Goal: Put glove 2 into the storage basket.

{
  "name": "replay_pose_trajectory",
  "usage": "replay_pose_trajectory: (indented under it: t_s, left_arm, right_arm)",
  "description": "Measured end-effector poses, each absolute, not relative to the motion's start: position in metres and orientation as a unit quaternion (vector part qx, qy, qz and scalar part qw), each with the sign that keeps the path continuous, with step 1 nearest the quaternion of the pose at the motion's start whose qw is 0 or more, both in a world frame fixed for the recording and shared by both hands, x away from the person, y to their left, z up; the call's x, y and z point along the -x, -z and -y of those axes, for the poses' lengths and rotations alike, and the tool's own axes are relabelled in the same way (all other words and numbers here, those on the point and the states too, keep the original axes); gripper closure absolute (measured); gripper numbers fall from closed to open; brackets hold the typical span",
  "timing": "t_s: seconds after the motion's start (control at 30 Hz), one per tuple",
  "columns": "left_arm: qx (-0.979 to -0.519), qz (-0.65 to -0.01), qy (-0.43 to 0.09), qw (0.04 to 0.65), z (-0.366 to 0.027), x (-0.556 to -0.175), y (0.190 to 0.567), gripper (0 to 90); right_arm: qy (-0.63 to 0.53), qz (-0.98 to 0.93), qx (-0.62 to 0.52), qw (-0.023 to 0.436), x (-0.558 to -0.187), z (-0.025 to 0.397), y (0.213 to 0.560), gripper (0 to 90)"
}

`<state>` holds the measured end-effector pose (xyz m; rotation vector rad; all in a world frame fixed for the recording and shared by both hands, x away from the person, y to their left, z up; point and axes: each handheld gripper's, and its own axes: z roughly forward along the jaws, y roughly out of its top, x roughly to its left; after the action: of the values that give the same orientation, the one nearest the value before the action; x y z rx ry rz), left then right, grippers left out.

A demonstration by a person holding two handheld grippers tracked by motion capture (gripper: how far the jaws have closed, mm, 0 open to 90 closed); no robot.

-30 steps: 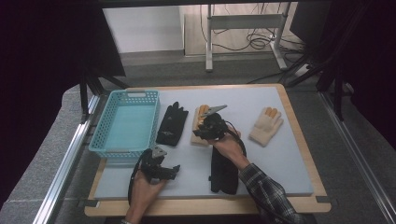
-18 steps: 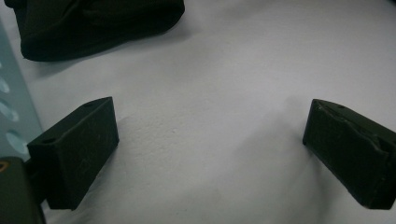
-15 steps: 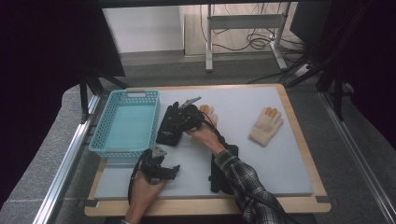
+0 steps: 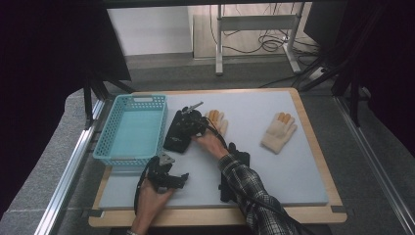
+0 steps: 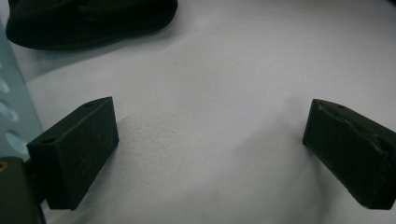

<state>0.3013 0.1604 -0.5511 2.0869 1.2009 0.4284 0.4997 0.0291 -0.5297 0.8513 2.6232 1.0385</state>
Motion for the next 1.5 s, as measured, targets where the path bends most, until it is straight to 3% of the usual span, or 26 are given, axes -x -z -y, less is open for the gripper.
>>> replay_pose_trajectory:
  t_s: [0.07,0.2,0.73,1.03,1.5]
  left_arm:
    - [-0.802,-0.462,-0.165,0.341,-0.160,-0.301,0.551,3.6]
    - [-0.802,-0.462,-0.165,0.341,-0.160,-0.301,0.551,3.6]
    - [-0.803,-0.461,-0.165,0.341,-0.161,-0.301,0.551,3.6]
    - [-0.803,-0.460,-0.166,0.340,-0.161,-0.302,0.551,3.6]
    - [-0.802,-0.462,-0.165,0.341,-0.160,-0.301,0.551,3.6]
  right_arm:
    - [-0.348,-0.886,-0.289,0.103,-0.499,-0.029,0.528,77.2]
    - [-0.340,-0.892,-0.275,0.112,-0.495,-0.031,0.525,81.6]
    - [-0.393,-0.876,-0.260,0.105,-0.476,0.003,0.466,81.8]
    - [-0.419,-0.868,-0.244,0.109,-0.434,0.050,0.424,81.6]
    - [-0.414,-0.860,-0.272,0.121,-0.357,0.146,0.426,81.5]
